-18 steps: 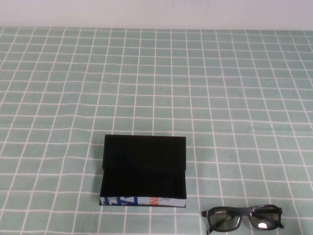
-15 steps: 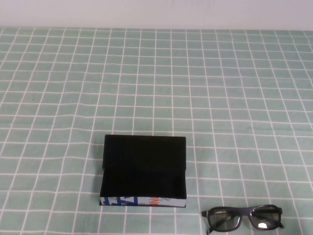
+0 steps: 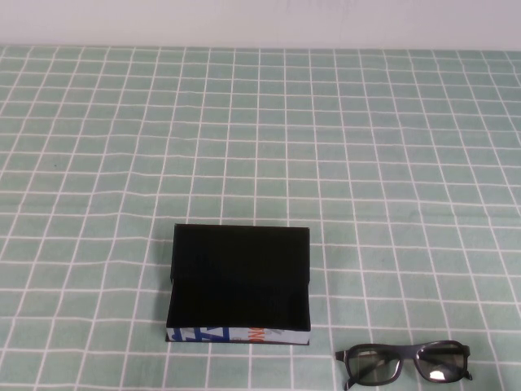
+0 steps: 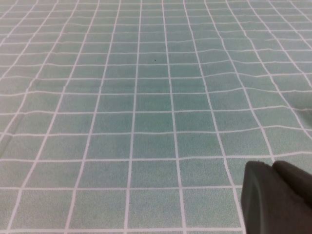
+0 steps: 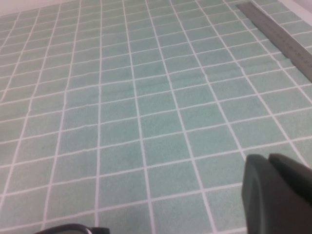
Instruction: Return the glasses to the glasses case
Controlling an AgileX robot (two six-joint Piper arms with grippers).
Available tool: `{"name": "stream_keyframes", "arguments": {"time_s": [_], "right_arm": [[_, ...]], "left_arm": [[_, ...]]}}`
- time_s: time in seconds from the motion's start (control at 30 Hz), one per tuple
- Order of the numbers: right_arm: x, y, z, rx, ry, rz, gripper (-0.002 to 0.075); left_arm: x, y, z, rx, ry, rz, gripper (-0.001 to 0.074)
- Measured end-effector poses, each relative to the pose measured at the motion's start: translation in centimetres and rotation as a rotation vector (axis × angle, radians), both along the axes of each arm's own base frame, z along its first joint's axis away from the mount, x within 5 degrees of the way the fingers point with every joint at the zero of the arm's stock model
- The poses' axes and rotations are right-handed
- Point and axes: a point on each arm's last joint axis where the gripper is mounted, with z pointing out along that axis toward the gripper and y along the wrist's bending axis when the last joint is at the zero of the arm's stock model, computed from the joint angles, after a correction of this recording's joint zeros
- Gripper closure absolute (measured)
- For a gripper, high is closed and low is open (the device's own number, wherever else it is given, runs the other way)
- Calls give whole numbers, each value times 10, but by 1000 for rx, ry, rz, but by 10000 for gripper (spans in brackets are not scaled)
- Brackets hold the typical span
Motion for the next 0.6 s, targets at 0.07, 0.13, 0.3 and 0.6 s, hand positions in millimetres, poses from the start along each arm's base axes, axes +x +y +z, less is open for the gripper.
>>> {"name": "stream_keyframes", "arguments": {"time_s": [0.07,0.13,0.3,0.6], "right_arm": [[0,0,0,9,-1,1,741],[0,1,0,22,-2,2,741],[0,1,0,30,-3,2,741],[1,0,2,31,-43,-3,741]], "left_arm": [[0,0,0,0,0,0,741],[0,0,0,0,0,0,741],[0,0,0,0,0,0,741],[0,0,1,-1,-6,-1,741]]}}
